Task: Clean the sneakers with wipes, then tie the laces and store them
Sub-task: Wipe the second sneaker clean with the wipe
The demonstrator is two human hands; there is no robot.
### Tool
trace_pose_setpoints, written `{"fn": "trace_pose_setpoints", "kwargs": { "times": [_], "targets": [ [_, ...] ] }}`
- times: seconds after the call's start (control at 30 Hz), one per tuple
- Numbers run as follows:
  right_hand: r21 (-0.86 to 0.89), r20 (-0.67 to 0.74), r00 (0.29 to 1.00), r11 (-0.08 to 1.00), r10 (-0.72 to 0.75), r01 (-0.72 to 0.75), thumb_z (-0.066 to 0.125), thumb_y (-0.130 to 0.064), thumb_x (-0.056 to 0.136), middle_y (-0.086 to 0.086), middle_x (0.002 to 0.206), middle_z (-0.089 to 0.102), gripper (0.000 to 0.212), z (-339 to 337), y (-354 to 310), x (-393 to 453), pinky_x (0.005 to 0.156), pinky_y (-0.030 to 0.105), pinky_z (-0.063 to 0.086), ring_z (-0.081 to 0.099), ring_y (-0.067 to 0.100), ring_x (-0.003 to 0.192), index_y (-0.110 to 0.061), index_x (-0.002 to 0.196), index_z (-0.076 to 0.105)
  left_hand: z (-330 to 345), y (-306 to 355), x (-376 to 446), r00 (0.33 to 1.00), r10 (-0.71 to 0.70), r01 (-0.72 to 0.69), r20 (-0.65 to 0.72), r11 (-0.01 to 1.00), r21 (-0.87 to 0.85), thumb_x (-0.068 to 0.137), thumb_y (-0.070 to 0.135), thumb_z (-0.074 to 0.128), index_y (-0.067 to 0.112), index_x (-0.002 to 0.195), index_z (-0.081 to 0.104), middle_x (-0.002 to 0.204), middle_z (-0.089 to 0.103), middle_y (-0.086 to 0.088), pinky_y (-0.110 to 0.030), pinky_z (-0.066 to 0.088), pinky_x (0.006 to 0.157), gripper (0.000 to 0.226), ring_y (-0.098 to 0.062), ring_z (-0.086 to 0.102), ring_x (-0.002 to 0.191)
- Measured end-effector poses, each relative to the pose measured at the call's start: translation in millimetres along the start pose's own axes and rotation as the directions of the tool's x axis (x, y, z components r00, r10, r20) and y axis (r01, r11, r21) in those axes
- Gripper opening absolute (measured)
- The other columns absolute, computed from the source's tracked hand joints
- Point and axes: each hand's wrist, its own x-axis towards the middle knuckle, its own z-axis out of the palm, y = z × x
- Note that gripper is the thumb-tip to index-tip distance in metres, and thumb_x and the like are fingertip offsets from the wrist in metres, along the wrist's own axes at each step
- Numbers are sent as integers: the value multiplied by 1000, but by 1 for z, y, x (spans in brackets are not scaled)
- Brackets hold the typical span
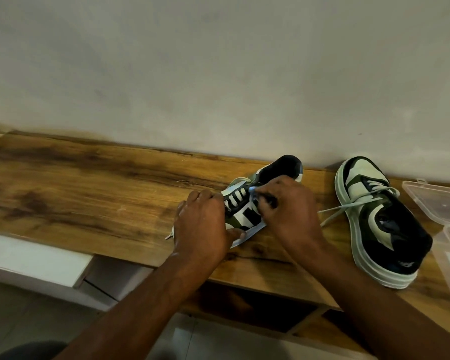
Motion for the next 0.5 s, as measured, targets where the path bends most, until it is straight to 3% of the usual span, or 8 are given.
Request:
{"fn": "trace_pose_setpoints", "kwargs": {
  "times": [0.1, 0.23, 0.33, 0.5],
  "targets": [
    [-30, -92, 994, 998, 54, -57, 76, -5, 85, 2, 98, 72, 25, -6, 11, 3, 79, 29, 58, 64, 10, 85, -13, 109, 79, -1, 1, 1, 1000, 1, -2, 11, 1000, 5, 71, 73, 77, 26, 130, 62, 128, 62, 5, -36, 42, 102, 76, -18, 51, 123],
    [-39, 89, 995, 998, -52, 55, 75, -5, 86, 1, 106, 70, 28, 13, -9, -16, 85, 20, 51, 63, 12, 96, -15, 112, 78, 1, 0, 0, 1000, 0, 0, -10, 1000, 3, 76, 62, 79, 27, 130, 63, 124, 63, 5, -36, 44, 100, 66, -18, 53, 120],
    [20, 164, 981, 994, -106, 104, 75, -5, 85, 0, 104, 70, 29, 16, -15, -17, 84, 20, 49, 63, 13, 96, -15, 112, 79, 3, -1, 1, 1000, 8, -7, -23, 1000, 12, 79, 57, 78, 28, 128, 63, 124, 63, 5, -35, 45, 99, 59, -17, 53, 119],
    [28, 3, 999, 999, 35, -35, 79, -6, 84, -4, 95, 69, 23, -5, 11, -6, 73, 22, 56, 62, 5, 83, -17, 104, 80, 1, -3, 1, 1000, 2, -2, 2, 1000, -14, 70, 73, 78, 29, 130, 63, 126, 63, 7, -36, 44, 100, 76, -17, 52, 121]
  ]
}}
